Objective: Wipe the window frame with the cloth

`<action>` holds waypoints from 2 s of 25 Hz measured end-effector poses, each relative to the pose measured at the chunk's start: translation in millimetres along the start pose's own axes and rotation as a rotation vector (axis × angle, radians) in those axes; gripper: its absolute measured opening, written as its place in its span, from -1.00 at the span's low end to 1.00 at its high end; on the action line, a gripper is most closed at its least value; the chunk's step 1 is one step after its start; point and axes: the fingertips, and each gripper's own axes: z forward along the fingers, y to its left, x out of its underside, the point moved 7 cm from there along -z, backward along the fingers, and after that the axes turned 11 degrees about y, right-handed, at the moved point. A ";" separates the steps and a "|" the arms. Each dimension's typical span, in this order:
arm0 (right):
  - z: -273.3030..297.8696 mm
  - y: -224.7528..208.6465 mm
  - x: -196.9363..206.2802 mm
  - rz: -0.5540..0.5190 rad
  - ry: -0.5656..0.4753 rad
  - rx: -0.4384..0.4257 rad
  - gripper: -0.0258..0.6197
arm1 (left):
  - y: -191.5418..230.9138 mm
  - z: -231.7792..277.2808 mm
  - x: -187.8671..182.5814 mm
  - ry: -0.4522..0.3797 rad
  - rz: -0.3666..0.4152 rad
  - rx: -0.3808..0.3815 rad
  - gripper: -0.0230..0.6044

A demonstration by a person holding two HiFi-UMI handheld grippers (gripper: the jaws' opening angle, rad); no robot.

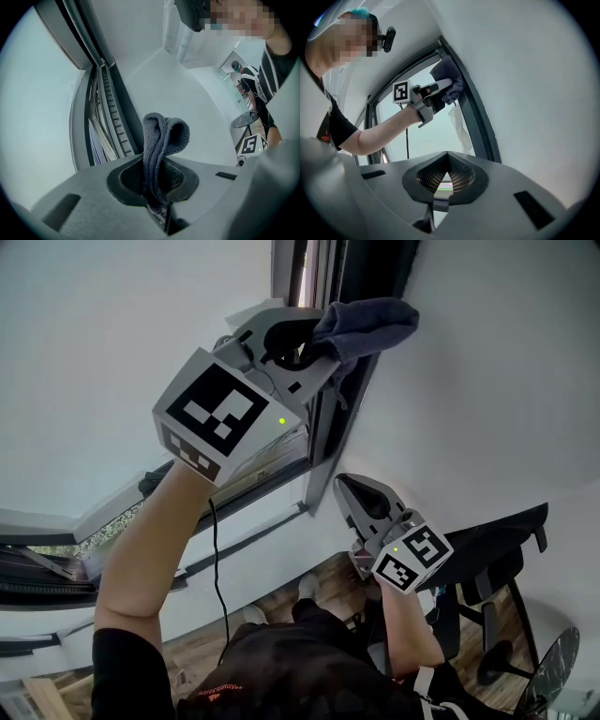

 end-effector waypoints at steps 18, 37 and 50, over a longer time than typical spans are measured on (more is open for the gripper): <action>0.5 3.2 30.6 0.050 0.042 -0.005 -0.92 | -24.2 7.2 58.4 0.070 -0.093 0.035 -0.74; 9.9 -4.6 65.3 0.103 0.104 -0.016 -0.92 | -54.1 21.6 127.4 0.139 -0.184 0.073 -0.74; 16.9 -12.3 90.8 0.139 0.145 -0.010 -0.92 | -73.0 30.4 169.8 0.175 -0.220 0.105 -0.74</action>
